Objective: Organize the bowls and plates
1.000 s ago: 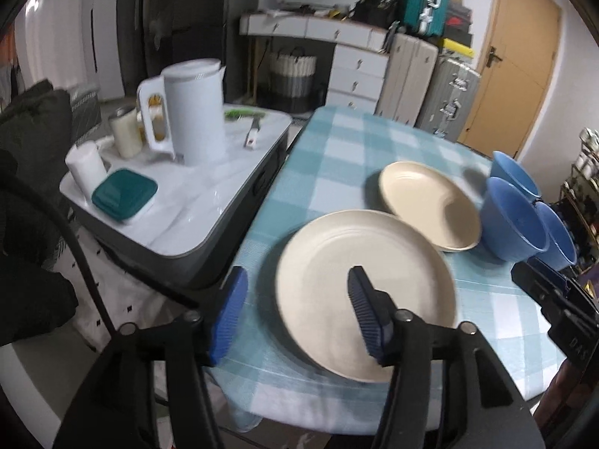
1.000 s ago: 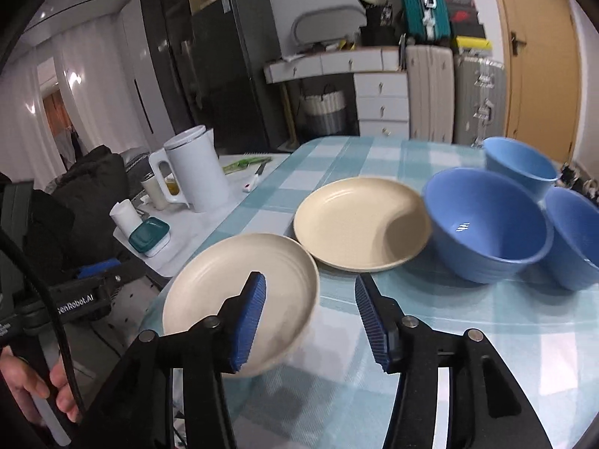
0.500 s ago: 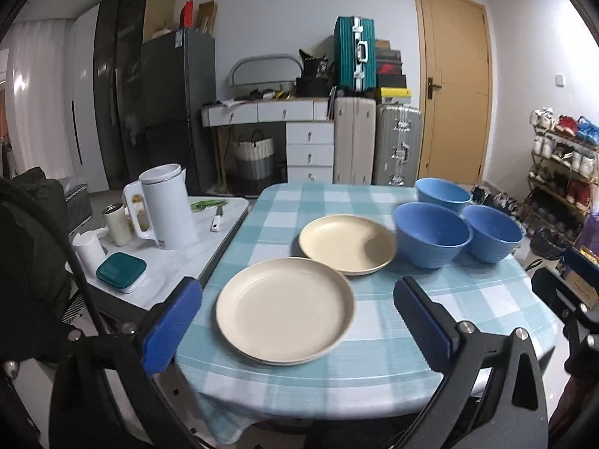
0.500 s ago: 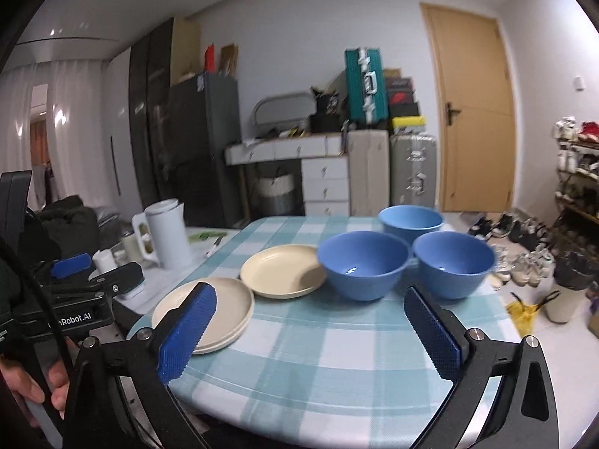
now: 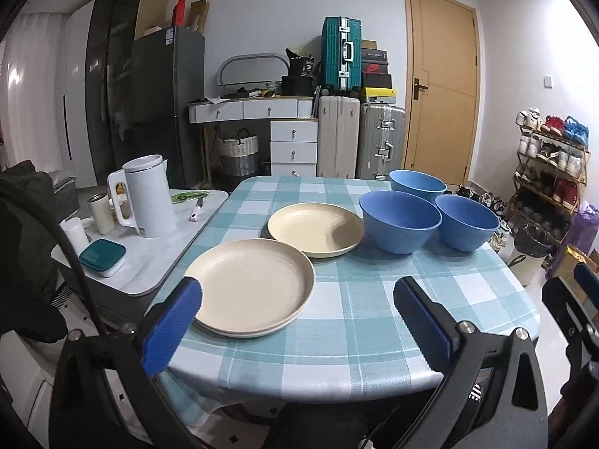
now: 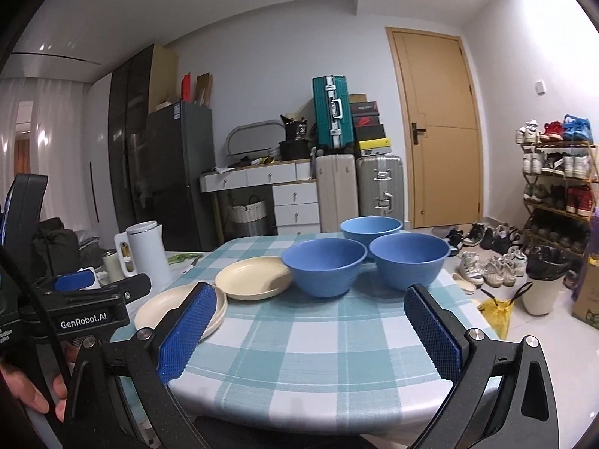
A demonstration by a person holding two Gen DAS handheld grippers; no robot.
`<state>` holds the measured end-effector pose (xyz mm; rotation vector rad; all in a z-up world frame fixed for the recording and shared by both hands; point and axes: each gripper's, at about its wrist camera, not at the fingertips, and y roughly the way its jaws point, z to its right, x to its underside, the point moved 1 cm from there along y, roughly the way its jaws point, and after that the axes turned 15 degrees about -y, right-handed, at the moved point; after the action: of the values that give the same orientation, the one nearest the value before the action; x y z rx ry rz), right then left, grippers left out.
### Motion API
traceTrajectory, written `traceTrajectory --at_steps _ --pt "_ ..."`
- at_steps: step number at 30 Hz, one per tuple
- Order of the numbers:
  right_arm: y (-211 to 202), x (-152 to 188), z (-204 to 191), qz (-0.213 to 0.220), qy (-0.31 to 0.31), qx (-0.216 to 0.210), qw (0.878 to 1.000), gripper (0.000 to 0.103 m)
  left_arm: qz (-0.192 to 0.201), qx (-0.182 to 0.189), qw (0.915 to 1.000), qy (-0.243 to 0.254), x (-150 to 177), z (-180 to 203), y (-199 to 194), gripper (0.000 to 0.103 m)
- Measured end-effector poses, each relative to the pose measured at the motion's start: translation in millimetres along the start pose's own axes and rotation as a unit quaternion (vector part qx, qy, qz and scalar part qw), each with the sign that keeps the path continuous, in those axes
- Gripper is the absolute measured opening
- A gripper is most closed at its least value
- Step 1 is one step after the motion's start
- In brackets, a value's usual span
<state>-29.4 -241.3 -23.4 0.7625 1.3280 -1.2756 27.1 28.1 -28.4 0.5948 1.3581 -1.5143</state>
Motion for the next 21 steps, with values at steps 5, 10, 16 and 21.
traceTrajectory --at_steps 5,10,16,21 --pt "-6 12 15 0.0 0.029 0.011 1.0 0.102 -0.006 0.009 0.9998 0.016 16 12 4 0.103" --pt "-1 20 22 -0.011 0.035 0.019 0.999 0.102 -0.011 0.015 0.9996 0.024 22 21 6 0.103" --pt "2 20 19 -0.012 0.031 0.019 0.999 0.102 -0.015 0.016 0.9995 0.021 25 21 7 0.103" --pt "3 18 11 -0.015 0.021 0.014 1.0 0.102 -0.014 0.018 0.9996 0.016 25 20 5 0.103"
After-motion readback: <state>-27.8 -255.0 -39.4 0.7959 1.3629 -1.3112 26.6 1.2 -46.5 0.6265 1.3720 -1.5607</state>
